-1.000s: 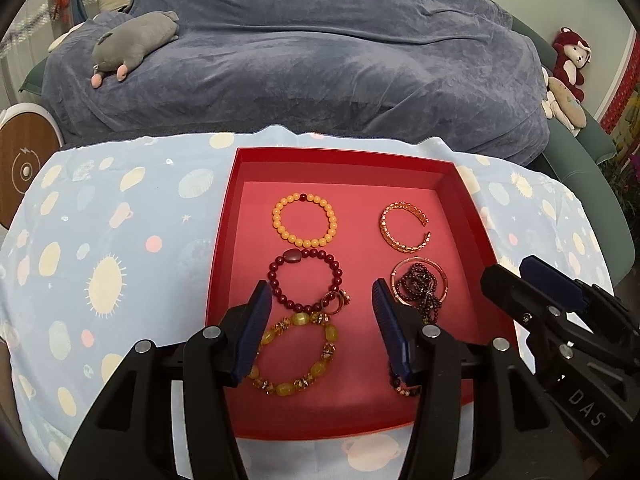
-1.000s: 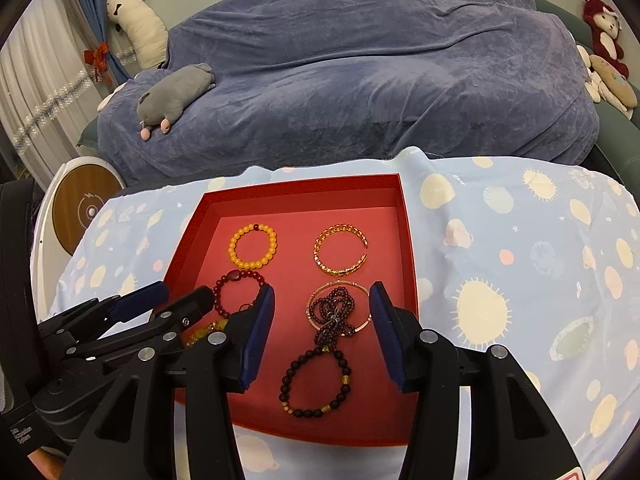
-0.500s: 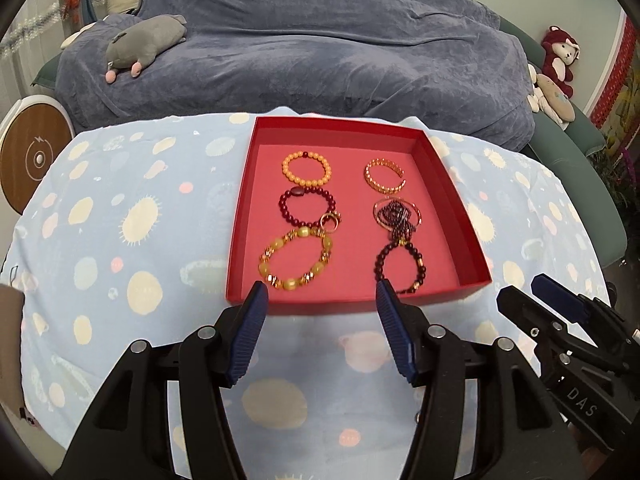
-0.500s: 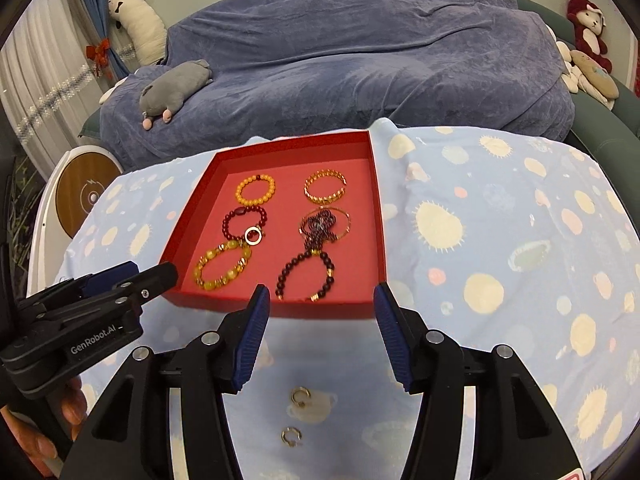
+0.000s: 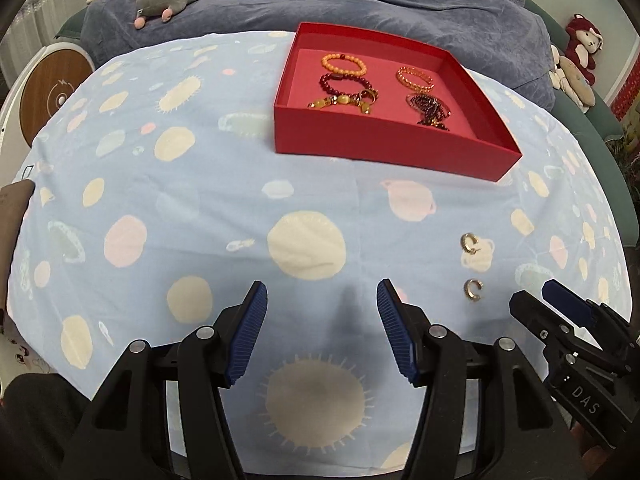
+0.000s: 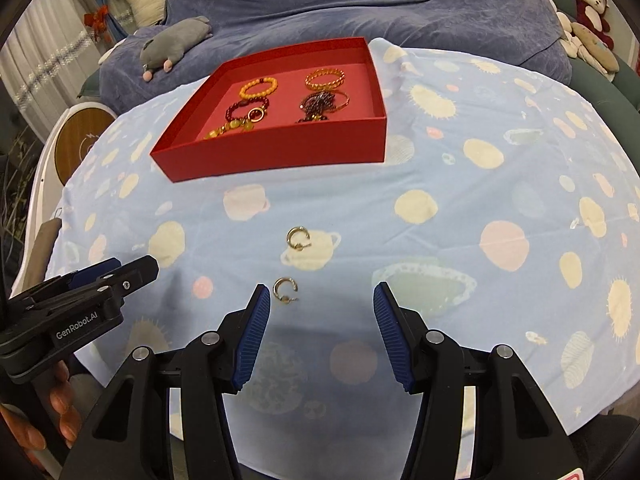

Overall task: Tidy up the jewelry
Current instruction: 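Withdraw both tools from the box toward the gold hoop earrings, then grasp one gold hoop earring with the right tool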

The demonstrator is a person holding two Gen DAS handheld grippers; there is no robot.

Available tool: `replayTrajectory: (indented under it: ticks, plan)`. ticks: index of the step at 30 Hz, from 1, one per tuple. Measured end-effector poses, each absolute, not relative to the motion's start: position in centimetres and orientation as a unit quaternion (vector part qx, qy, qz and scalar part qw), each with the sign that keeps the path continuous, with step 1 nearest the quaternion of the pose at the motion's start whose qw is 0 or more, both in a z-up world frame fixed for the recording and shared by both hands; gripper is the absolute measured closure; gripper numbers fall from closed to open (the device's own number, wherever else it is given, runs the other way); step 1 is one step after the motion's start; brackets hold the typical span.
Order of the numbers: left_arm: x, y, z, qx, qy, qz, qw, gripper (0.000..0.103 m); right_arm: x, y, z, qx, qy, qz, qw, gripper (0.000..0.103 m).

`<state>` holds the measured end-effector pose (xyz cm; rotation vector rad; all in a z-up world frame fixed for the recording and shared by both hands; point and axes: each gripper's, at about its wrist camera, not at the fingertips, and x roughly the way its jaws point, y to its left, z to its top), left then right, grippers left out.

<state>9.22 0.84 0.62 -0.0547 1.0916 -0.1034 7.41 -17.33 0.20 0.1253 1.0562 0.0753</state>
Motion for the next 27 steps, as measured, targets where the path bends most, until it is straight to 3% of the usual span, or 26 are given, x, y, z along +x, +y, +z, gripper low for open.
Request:
replayTrajectory:
  ticks: [16, 23, 27]
  plan:
    - [8.6, 2.1, -0.6, -0.027, 0.526, -0.032, 0.85, 0.049, 9.2, -15.4, -2.4, 0.033, 0.513, 0.038, 0.857, 0.059]
    - [8.7, 2.0, -0.7, -0.026, 0.527, -0.032, 0.849, 0.049, 9.3, -15.3, -2.4, 0.01, 0.511, 0.034, 0.859, 0.085]
    - [8.7, 1.8, -0.8, -0.024, 0.528, -0.034, 0.848, 0.049, 9.2, -15.8, -2.4, 0.022, 0.514, 0.035, 0.857, 0.087]
